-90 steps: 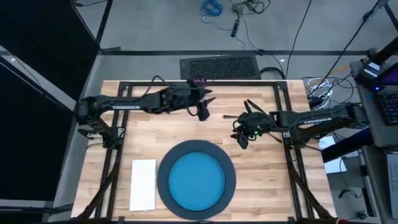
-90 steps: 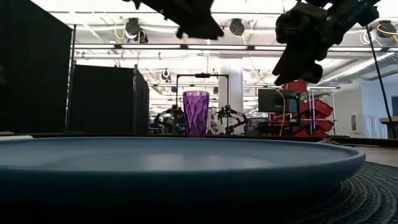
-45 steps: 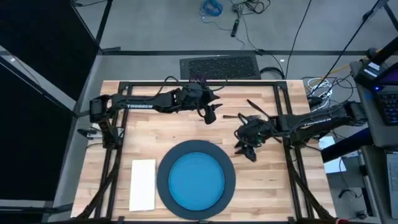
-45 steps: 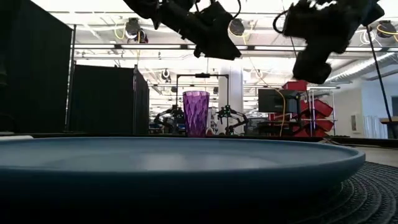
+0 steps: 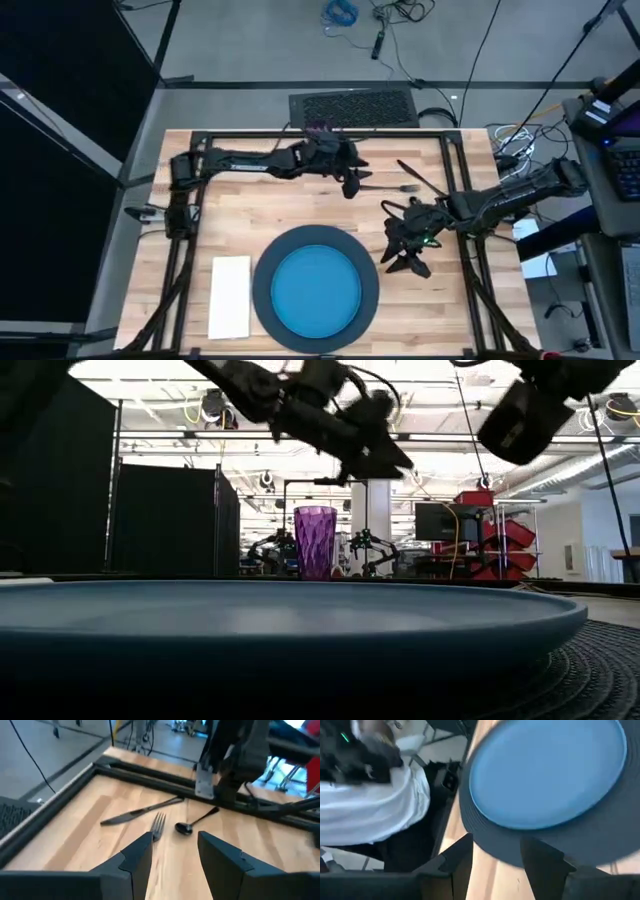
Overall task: Set table place
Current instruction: Put the black fork on the white table napkin
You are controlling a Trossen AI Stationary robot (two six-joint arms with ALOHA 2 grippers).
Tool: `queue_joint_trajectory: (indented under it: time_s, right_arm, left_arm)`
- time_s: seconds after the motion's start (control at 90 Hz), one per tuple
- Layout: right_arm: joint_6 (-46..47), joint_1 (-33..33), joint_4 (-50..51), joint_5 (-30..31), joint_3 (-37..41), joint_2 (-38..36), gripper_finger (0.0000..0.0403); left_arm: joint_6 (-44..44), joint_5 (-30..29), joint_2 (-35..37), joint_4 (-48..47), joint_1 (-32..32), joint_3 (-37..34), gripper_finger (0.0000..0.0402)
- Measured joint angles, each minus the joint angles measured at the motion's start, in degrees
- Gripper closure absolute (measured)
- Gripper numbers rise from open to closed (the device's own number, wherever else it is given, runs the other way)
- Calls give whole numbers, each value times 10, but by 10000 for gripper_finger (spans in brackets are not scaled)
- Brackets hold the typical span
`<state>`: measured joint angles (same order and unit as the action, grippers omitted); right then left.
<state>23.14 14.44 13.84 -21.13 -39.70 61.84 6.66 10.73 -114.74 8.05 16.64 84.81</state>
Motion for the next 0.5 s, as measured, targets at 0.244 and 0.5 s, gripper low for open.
queue_joint_trajectory:
  time_s: [0.244, 0.5]
  right_arm:
    - [-1, 0, 9, -2, 0, 0, 255]
    - [-6, -1, 10, -2, 0, 0, 255]
  left_arm:
    - [0, 15, -106, -36, 0, 131, 259]
    - [-33, 15, -215, -153, -3, 287, 259]
